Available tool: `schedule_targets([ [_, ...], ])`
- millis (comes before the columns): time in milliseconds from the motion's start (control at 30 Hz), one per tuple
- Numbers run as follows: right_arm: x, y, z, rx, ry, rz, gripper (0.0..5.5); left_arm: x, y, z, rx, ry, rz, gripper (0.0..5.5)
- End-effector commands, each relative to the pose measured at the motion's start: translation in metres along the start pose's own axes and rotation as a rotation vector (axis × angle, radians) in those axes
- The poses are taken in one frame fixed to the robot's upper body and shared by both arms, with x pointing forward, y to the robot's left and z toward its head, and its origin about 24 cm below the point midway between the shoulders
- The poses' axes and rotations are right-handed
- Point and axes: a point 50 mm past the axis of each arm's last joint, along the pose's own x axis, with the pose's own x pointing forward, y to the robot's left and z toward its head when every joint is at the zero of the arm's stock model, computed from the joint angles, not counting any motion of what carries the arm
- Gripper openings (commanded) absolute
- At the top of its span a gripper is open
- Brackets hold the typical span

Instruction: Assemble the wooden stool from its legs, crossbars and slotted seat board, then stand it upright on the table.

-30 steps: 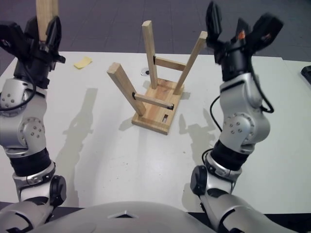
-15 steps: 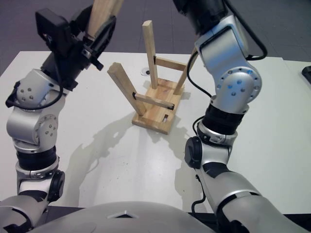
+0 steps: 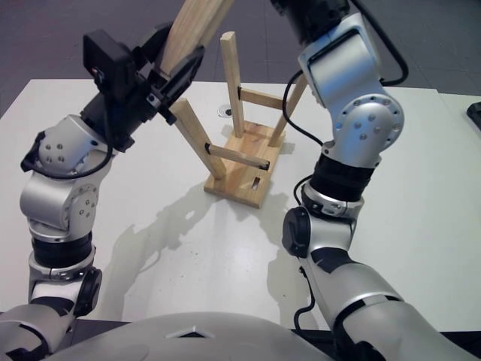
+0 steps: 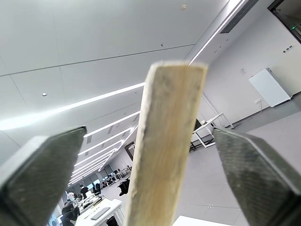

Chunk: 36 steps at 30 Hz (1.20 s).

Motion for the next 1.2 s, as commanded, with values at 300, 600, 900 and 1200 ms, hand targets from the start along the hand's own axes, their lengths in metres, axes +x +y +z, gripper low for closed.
schedule_targets([
  [300, 0.002, 0.006, 0.004, -0.015, 0.010, 0.012, 2.86, -0.001, -0.008, -0.002, 0.020, 0.008, -0.017, 2.06],
  [600, 0.000, 0.004, 0.001, -0.014, 0.018, 0.009, 1.58, -0.001, -0.008, -0.005, 0.023, 0.018, -0.016, 2.06],
  [900, -0.002, 0.003, -0.002, -0.022, 0.029, 0.001, 1.05, -0.001, -0.009, -0.007, 0.025, 0.022, -0.013, 2.06],
  [1200, -0.009, 0.003, -0.008, -0.131, 0.032, -0.029, 1.05, 0.003, -0.012, -0.008, 0.033, 0.031, -0.026, 2.06],
])
